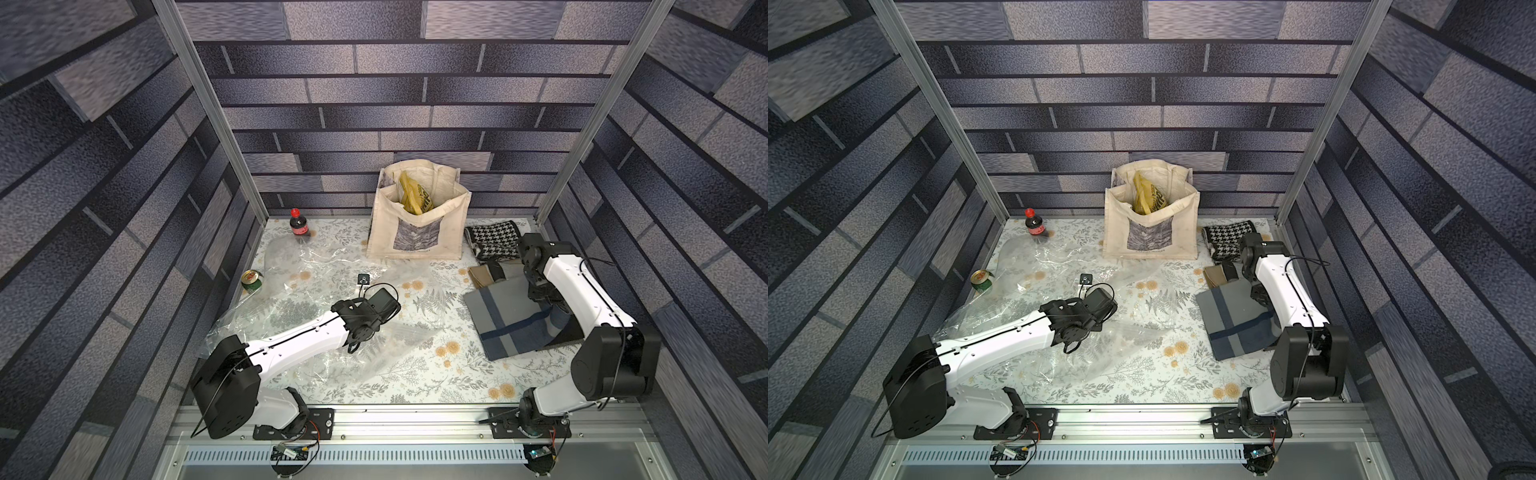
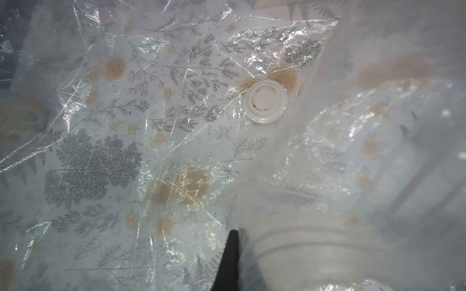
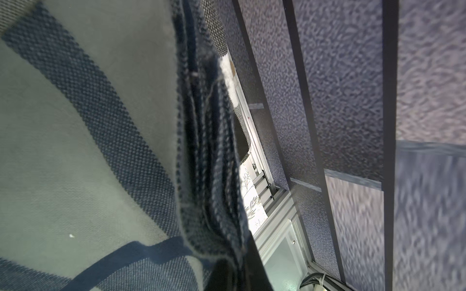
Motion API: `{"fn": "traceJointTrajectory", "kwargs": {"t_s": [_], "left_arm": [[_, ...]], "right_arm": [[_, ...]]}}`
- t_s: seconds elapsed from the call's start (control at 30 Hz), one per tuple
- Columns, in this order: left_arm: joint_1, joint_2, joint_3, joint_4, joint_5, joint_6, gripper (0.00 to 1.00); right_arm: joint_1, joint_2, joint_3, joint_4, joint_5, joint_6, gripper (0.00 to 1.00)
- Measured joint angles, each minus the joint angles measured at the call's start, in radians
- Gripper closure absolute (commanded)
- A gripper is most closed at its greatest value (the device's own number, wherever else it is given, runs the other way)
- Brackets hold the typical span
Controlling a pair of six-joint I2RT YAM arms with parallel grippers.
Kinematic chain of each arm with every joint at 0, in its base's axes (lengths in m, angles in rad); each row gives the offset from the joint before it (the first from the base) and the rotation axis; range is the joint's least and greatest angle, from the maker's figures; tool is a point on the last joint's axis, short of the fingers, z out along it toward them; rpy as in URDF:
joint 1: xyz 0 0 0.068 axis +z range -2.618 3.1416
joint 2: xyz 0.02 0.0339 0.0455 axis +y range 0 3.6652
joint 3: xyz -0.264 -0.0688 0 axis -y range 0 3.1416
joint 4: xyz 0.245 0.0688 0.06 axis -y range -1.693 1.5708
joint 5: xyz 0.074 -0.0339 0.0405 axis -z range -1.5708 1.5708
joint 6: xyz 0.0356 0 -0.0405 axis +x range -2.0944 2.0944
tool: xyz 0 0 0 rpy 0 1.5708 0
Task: Take the scarf out of the vacuum bag
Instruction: Place the scarf at the center of the board, then place the vacuum bag at the center of the board.
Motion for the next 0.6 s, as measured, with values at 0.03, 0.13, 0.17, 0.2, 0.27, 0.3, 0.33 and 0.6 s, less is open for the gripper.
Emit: {"fn": "traceJointTrajectory", "kwargs": {"t_s": [0.03,0.13,0.17,0.2,0.27,0.3,0.33,0.6], "left_arm": [[-0.005,0.009,0.008,0.000,0.000,0.001,1.00],[-0.023,0.025,0.027,0.001,0.000,0.005,1.00],[-0.028,0.028,0.031,0.001,0.000,0.005,1.00],[-0.032,0.031,0.034,0.002,0.000,0.005,1.00],[-0.039,0.037,0.040,0.003,0.000,0.005,1.00],[-0.041,0.041,0.042,0.003,0.000,0.005,1.00],[-0.042,0.045,0.044,0.003,0.001,0.005,1.00],[-0.047,0.054,0.072,0.006,0.014,0.024,0.77]], "right_arm": [[-0.005,0.013,-0.009,0.007,0.000,0.000,1.00],[-0.014,0.033,-0.027,0.028,-0.002,-0.001,1.00],[-0.018,0.034,-0.028,0.032,-0.005,-0.001,0.93],[-0.021,0.032,-0.028,0.036,-0.005,-0.001,0.81],[-0.027,0.031,-0.028,0.040,-0.010,-0.003,0.47],[-0.028,0.030,-0.028,0.040,-0.013,-0.009,0.32],[-0.030,0.028,-0.028,0.040,-0.017,-0.012,0.19],[-0.030,-0.032,-0.028,0.044,-0.028,-0.027,0.00]]}}
